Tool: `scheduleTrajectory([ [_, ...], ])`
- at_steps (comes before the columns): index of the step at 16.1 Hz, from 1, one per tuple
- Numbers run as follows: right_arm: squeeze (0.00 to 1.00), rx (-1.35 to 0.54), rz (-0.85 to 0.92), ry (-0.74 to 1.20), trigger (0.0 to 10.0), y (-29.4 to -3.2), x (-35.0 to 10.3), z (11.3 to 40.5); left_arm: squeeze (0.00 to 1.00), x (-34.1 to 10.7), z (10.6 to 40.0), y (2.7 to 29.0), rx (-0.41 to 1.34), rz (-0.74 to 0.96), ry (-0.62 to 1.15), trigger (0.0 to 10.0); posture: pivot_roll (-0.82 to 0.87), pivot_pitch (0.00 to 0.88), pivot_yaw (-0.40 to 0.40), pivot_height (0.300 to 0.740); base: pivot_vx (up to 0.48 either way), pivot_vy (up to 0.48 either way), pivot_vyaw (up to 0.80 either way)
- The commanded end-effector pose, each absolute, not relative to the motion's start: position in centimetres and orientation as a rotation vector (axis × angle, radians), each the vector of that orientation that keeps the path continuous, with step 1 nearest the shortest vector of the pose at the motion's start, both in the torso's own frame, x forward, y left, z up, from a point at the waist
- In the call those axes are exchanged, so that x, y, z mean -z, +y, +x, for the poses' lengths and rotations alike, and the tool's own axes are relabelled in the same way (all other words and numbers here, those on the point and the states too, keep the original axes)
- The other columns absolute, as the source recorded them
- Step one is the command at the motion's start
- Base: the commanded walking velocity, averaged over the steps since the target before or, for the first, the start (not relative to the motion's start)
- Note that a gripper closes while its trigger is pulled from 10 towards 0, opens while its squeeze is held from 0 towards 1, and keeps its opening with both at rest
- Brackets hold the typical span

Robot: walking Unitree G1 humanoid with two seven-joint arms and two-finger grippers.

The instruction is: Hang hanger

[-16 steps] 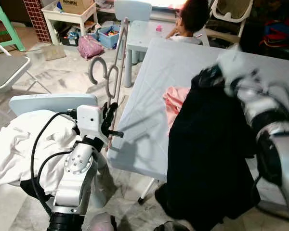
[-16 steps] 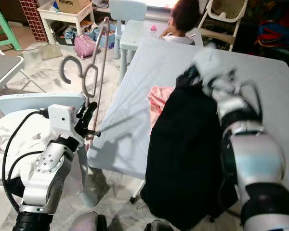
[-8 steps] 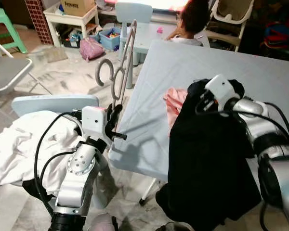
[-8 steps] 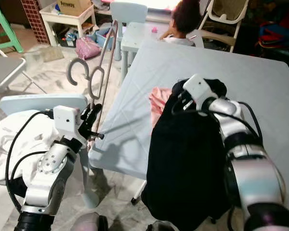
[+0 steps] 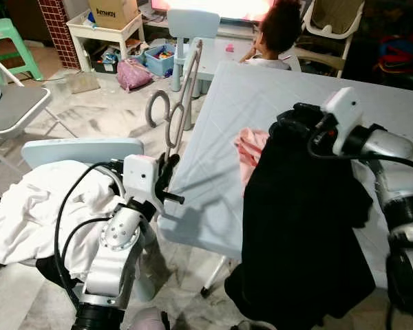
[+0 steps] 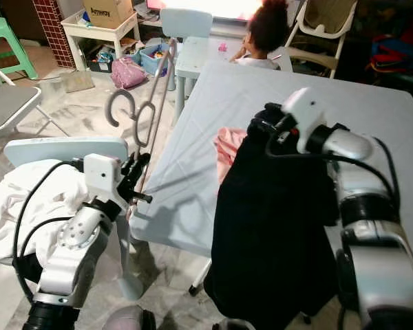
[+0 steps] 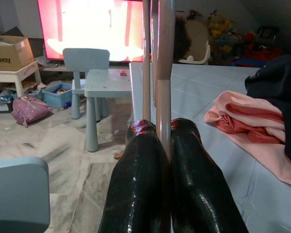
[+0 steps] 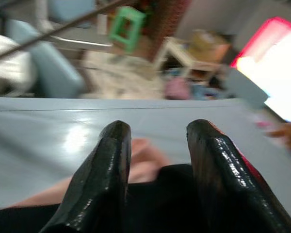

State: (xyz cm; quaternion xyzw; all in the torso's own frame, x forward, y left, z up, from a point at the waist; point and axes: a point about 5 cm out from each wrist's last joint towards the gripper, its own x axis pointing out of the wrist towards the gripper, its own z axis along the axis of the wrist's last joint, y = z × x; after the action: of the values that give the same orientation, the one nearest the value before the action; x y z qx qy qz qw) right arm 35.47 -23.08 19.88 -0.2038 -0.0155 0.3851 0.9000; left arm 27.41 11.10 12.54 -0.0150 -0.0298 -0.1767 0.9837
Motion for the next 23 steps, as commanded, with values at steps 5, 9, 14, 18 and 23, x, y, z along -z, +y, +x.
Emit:
scheduleTrajectory([
  [5, 1.0, -0.997, -0.383, 0.279, 10.0, -26.4, -18.7, 31.2, 0.0, -12.6, 27.3, 10.6, 0.38, -0.027, -0.067, 10.0, -0.06, 0.0, -0.034, 0.74, 0.0, 0.0, 0.0],
  [9, 1.0, -0.979, -0.449, 0.433, 10.0, -29.4, -18.9, 29.1, 0.0, -12.5, 27.4, 10.5, 0.386, -0.026, -0.064, 10.0, -0.07, 0.0, -0.025, 0.74, 0.0, 0.0, 0.0],
  [14, 1.0, -1.02, -0.397, 0.639, 10.0, -30.5, -17.5, 25.6, 0.0, -12.4, 27.4, 10.3, 0.396, -0.025, -0.06, 10.0, -0.07, 0.001, -0.023, 0.74, 0.0, 0.0, 0.0],
  [18, 1.0, -1.093, -0.263, 0.709, 10.0, -29.6, -16.1, 21.9, 0.0, -12.2, 27.2, 11.0, 0.392, -0.015, -0.05, 10.0, -0.07, 0.007, -0.024, 0.74, 0.0, 0.0, 0.0],
  [23, 0.0, -1.098, -0.228, 0.738, 10.0, -26.9, -14.0, 20.7, 0.0, -12.3, 27.2, 10.3, 0.411, -0.02, -0.05, 10.0, -0.08, 0.007, -0.018, 0.74, 0.0, 0.0, 0.0],
])
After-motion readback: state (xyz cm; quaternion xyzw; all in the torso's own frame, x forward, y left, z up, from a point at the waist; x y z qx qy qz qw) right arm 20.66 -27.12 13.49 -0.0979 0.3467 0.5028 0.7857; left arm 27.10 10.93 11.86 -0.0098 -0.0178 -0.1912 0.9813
